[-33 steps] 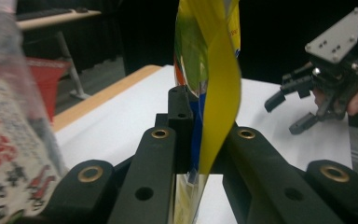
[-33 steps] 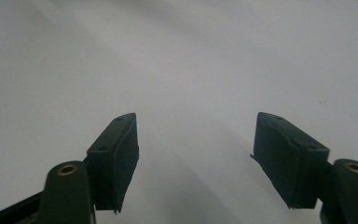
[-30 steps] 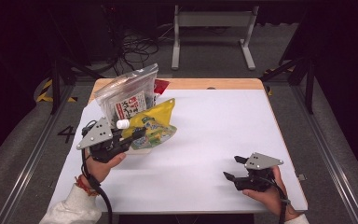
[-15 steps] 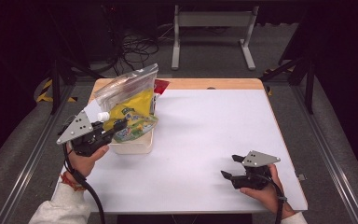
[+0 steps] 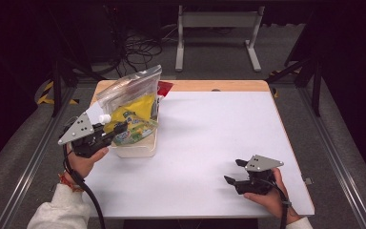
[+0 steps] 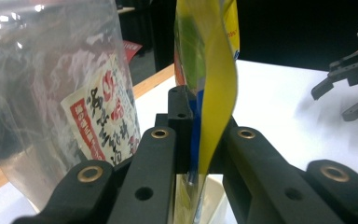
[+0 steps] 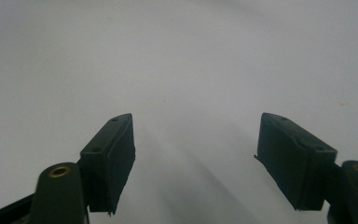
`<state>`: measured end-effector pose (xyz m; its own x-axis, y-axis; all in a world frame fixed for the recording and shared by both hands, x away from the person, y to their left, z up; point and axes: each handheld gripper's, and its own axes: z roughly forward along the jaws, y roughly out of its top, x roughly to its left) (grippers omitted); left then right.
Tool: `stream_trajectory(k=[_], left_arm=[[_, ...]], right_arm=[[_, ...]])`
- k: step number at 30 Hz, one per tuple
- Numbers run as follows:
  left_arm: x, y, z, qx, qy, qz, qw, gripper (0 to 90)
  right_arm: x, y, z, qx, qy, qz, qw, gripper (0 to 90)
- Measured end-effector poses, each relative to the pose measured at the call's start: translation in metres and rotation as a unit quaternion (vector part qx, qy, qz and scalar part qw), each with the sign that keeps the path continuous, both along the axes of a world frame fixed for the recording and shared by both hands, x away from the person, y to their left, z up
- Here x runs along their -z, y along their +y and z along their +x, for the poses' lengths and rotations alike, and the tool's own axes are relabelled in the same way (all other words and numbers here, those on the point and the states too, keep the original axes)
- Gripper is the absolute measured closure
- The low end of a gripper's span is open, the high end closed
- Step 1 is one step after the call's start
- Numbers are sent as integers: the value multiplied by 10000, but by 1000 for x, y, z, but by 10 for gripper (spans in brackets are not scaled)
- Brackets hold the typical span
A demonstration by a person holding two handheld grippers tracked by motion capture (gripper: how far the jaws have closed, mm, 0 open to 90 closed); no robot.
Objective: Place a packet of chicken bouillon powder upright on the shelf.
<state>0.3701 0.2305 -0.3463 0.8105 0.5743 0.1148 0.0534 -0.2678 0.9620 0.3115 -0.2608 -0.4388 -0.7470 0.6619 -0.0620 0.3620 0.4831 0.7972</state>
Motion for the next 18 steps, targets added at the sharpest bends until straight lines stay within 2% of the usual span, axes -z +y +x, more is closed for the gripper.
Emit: stream_trajectory(k=[4,9,14,18], left_arm=[[3,1,6,84,52,33,9999,850],[10,3,12,130,161,213,9996,850],[16,5,16,317,248,157,9991,850],[18,7,17,374,328,68,9987,850]], right_arm=[[1,-3,-2,48,14,-42,10000,275],[0,-4,-5,88,-6,-27,10000,272],[2,-5,-7,88,6,-49,9999,271],[2,-5,-8,94,12,-96,9999,271]])
